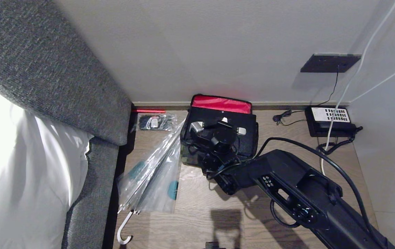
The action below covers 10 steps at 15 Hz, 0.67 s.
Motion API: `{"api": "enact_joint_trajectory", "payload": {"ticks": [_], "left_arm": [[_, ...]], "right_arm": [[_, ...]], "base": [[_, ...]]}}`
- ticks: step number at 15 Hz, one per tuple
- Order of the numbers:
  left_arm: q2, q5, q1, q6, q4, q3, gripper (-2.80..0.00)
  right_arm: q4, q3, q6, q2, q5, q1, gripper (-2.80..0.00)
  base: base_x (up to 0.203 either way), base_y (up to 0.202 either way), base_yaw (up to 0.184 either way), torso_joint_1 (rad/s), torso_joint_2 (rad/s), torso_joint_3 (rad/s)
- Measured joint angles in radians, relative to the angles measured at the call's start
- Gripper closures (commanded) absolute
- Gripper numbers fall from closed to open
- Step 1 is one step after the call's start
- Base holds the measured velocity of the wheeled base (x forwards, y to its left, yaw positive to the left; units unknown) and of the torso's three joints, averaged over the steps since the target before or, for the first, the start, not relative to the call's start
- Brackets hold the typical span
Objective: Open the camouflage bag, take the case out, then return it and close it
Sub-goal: Grip the handle
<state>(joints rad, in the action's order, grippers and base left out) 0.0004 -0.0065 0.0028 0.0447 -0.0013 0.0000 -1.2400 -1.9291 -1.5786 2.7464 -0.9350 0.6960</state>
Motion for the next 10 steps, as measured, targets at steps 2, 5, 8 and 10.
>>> {"api": "enact_joint_trajectory", "payload": {"ticks": [2,5,8,10], "left_arm": [[0.000,0.001,0.000,0.000,0.000,0.000,0.00],[0.000,0.001,0.000,0.000,0.000,0.000,0.00],[0.000,0.000,0.000,0.000,0.000,0.000,0.00],[0.000,0.000,0.000,0.000,0.000,0.000,0.00]], "right_arm": [[0.026,-0.001,0.032,0.003,0.000,0.000,0.00],[0.043,-0.002,0.076,0.008,0.000,0.000,0.00],[0.100,0.000,0.138,0.013,0.001,0.000,0.00],[0.165,0.000,0.209,0.016,0.000,0.000,0.00]], "base": [[0.000,0.000,0.000,0.000,0.00,0.000],[0.000,0.000,0.000,0.000,0.00,0.000],[0.000,0.000,0.000,0.000,0.00,0.000],[0.000,0.000,0.000,0.000,0.00,0.000]]}}
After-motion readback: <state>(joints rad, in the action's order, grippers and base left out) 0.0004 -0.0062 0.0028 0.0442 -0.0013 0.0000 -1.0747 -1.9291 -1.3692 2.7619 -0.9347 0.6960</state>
